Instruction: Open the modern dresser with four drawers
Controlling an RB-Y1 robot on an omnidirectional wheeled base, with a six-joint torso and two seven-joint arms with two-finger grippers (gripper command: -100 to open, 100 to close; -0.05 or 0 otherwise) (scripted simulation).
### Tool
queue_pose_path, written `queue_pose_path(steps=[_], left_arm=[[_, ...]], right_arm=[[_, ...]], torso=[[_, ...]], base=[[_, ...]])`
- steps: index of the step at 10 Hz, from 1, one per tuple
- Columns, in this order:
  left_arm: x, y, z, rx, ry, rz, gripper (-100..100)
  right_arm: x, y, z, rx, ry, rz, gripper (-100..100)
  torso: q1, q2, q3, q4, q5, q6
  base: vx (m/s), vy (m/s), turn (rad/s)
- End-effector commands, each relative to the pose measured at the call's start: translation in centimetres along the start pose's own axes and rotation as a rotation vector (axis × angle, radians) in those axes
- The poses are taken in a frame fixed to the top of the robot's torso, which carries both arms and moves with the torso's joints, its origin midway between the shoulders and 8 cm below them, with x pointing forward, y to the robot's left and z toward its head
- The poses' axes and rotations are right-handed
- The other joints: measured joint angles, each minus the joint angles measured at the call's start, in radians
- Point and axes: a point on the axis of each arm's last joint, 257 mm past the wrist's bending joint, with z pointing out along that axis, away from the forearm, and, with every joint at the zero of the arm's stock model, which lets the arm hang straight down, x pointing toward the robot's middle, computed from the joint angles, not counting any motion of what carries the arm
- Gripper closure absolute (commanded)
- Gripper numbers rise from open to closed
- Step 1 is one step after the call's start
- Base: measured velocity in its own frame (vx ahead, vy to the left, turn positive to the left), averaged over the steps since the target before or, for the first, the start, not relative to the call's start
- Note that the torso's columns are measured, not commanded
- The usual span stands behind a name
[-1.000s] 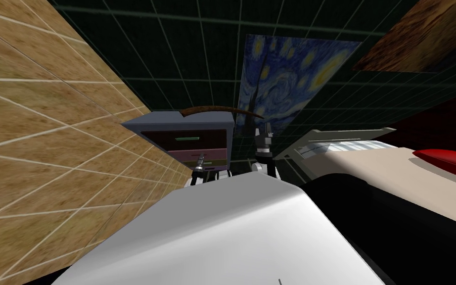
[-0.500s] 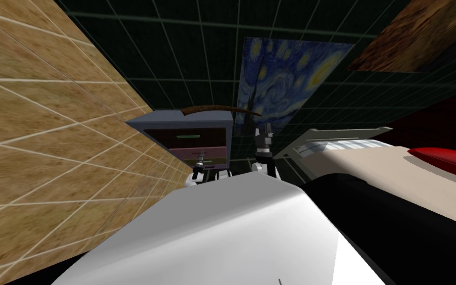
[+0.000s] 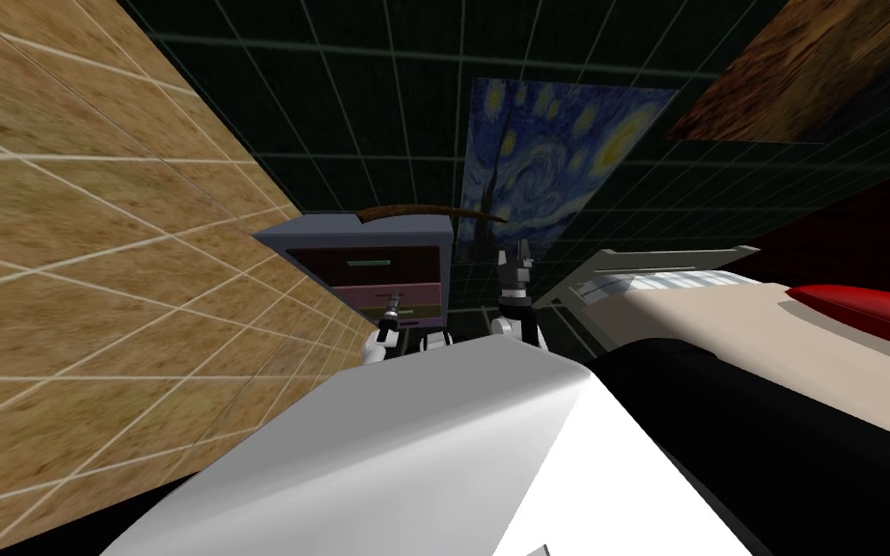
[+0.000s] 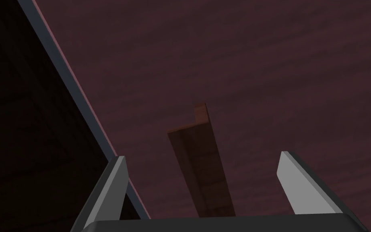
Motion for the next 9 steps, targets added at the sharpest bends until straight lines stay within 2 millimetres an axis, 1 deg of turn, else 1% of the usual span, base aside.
queue_pose_path(steps=[1,2,3,4,5,6,7,8,9], left_arm=[[0.0,-0.4,1.4,0.003,0.000,-0.015,-100],[0.6,-0.2,1.9,-0.006,0.012,-0.021,-100],[0.2,-0.3,1.6,-0.002,0.007,-0.015,-100],[0.3,0.3,0.4,-0.007,0.005,-0.006,100],[0.6,0.5,-0.3,-0.010,0.012,0.002,100],[0.2,0.7,-1.1,-0.008,0.001,0.006,100],[0.4,0.7,-1.9,-0.006,0.005,0.013,100],[0.2,1.0,-2.6,-0.009,-0.002,0.014,100],[0.8,1.1,-3.2,-0.011,0.009,0.017,100]], right_arm=[[0.0,0.0,0.0,0.000,0.000,0.000,0],[0.0,0.0,0.0,0.000,0.000,0.000,0],[0.0,0.0,0.0,0.000,0.000,0.000,0],[0.0,0.0,0.0,0.000,0.000,0.000,0],[0.0,0.0,0.0,0.000,0.000,0.000,0],[0.0,0.0,0.0,0.000,0.000,0.000,0],[0.0,0.0,0.0,0.000,0.000,0.000,0],[0.0,0.0,0.0,0.000,0.000,0.000,0],[0.0,0.0,0.0,0.000,0.000,0.000,0]], torso=[[0.000,-0.001,0.000,0.000,0.000,0.000],[0.000,0.001,0.000,0.000,0.000,0.000],[0.000,0.001,0.001,0.000,0.000,0.000],[0.000,0.000,0.000,0.000,0.000,0.000],[0.000,-0.003,-0.002,-0.001,0.000,0.000],[-0.001,-0.005,-0.003,-0.001,-0.001,0.000],[0.001,-0.007,-0.003,-0.001,0.000,0.000],[0.002,-0.007,-0.003,-0.002,0.000,0.000],[0.003,-0.007,-0.003,-0.003,0.000,-0.001]], base=[[-0.045,-0.004,0.007],[-0.051,-0.003,0.000],[-0.019,-0.001,-0.002],[0.039,-0.001,-0.006],[0.096,0.000,0.000],[0.080,0.006,-0.001],[0.069,0.006,-0.010],[0.057,0.003,-0.007],[0.066,0.000,0.000]])
